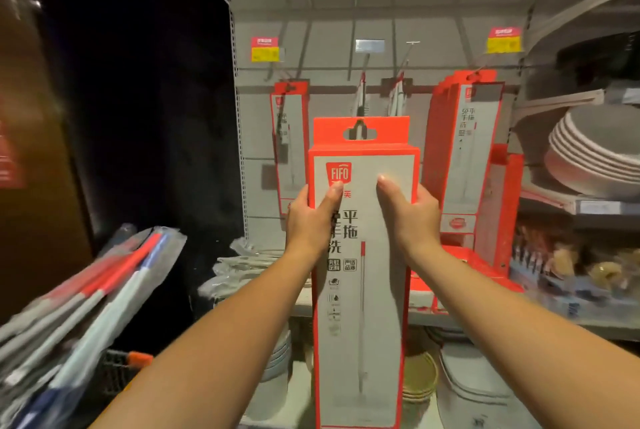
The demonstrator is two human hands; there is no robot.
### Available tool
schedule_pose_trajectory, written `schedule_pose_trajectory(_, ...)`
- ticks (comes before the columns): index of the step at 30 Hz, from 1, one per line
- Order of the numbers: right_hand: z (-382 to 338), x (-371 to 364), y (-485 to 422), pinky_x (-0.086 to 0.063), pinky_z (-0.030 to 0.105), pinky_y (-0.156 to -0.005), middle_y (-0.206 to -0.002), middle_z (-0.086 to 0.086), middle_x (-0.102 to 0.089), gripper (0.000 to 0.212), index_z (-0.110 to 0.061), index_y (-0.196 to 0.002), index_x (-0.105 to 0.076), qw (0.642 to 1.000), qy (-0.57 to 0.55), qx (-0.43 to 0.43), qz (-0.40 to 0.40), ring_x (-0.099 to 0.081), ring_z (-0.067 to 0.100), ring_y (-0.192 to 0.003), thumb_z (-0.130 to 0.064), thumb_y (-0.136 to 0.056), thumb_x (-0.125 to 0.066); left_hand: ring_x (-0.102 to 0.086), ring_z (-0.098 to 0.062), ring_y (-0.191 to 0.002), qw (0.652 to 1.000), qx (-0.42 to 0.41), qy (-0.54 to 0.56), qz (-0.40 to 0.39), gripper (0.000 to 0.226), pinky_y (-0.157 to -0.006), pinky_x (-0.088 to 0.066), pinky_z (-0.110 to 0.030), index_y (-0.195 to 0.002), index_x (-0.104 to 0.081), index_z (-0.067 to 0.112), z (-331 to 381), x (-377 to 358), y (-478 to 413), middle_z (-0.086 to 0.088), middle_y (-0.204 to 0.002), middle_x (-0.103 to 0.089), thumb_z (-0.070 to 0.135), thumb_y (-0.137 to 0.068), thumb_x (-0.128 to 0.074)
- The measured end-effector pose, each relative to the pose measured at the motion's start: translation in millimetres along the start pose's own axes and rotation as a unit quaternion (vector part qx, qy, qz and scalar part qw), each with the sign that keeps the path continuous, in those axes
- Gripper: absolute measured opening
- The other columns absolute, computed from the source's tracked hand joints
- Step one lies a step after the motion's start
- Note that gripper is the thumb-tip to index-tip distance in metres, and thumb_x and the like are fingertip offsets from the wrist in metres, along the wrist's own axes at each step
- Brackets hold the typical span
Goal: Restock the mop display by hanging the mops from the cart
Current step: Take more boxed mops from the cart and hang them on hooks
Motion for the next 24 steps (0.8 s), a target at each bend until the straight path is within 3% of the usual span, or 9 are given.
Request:
schedule_pose_trajectory(2, 2, -11, -11, -0.053, 0.042, -0.090, -0.086, -0.015, -0.071, 0.025, -0.029, -0.082, -0.068, 1.000, -0.011, 0.002, -0.020, -0.068, 0.009, -0.088, -0.053, -0.074, -0.069, -0.066, -0.011, -0.090, 1.000, -0.004, -0.023, 0.019, 0.019, -0.079, -0.052, -0.029, -0.098, -0.062, 0.029, 2, 4, -9, 0.008, -0.093, -0.069, 0.046, -0.090, -0.058)
schedule_pose_trajectory(6, 7, -31, -30, -0.052, 0.042, -0.091, -0.090, -0.014, -0.071, 0.032, -0.032, -0.081, -0.067, 0.998, -0.028, 0.007, -0.058, -0.067, 0.011, -0.092, -0.062, -0.070, -0.062, -0.064, -0.003, -0.085, 0.997, -0.017, -0.051, 0.056, 0.034, -0.069, -0.047, -0.019, -0.111, -0.061, 0.020, 4, 10, -19, 0.009, -0.094, -0.068, 0.047, -0.092, -0.054)
schedule_pose_trajectory(11, 15, -51, -44, -0.053, 0.042, -0.088, -0.093, -0.010, -0.070, 0.029, -0.031, -0.087, -0.065, 0.995, -0.019, 0.015, -0.096, -0.067, 0.013, -0.091, -0.059, -0.079, -0.059, -0.066, -0.007, -0.089, 0.992, -0.020, -0.077, 0.099, 0.032, -0.076, -0.050, -0.026, -0.107, -0.062, 0.025, -1, 20, -31, 0.010, -0.095, -0.070, 0.051, -0.090, -0.053)
schedule_pose_trajectory(15, 19, -67, -54, -0.053, 0.039, -0.087, -0.089, -0.015, -0.069, 0.021, -0.032, -0.085, -0.064, 0.993, -0.029, 0.017, -0.115, -0.066, 0.011, -0.090, -0.052, -0.087, -0.059, -0.066, -0.006, -0.086, 0.990, -0.022, -0.085, 0.111, 0.034, -0.074, -0.049, -0.024, -0.108, -0.062, 0.022, 0, 25, -42, 0.010, -0.094, -0.070, 0.050, -0.090, -0.054)
schedule_pose_trajectory(19, 24, -82, -63, -0.051, 0.037, -0.086, -0.094, -0.009, -0.068, 0.028, -0.029, -0.098, -0.063, 0.991, -0.017, 0.015, -0.134, -0.065, 0.014, -0.091, -0.054, -0.088, -0.057, -0.064, -0.001, -0.080, 0.988, -0.023, -0.094, 0.124, 0.028, -0.067, -0.044, -0.018, -0.106, -0.061, 0.025, -1, 32, -54, 0.019, -0.086, -0.065, 0.047, -0.092, -0.054)
schedule_pose_trajectory(24, 33, -103, -76, -0.047, 0.033, -0.083, -0.098, -0.006, -0.068, 0.029, -0.029, -0.100, -0.062, 0.990, -0.003, 0.011, -0.137, -0.063, 0.017, -0.094, -0.054, -0.090, -0.053, -0.065, -0.003, -0.083, 0.986, -0.018, -0.100, 0.128, 0.030, -0.072, -0.048, -0.022, -0.104, -0.061, 0.026, -14, 42, -78, 0.017, -0.089, -0.067, 0.051, -0.090, -0.054)
Point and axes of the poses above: each hand's wrist, its own y-axis away from the middle knuckle, its own x-axis out of the back of the hand, z = x × y, the point moved 7 cm from there along -y, towards the middle knuckle
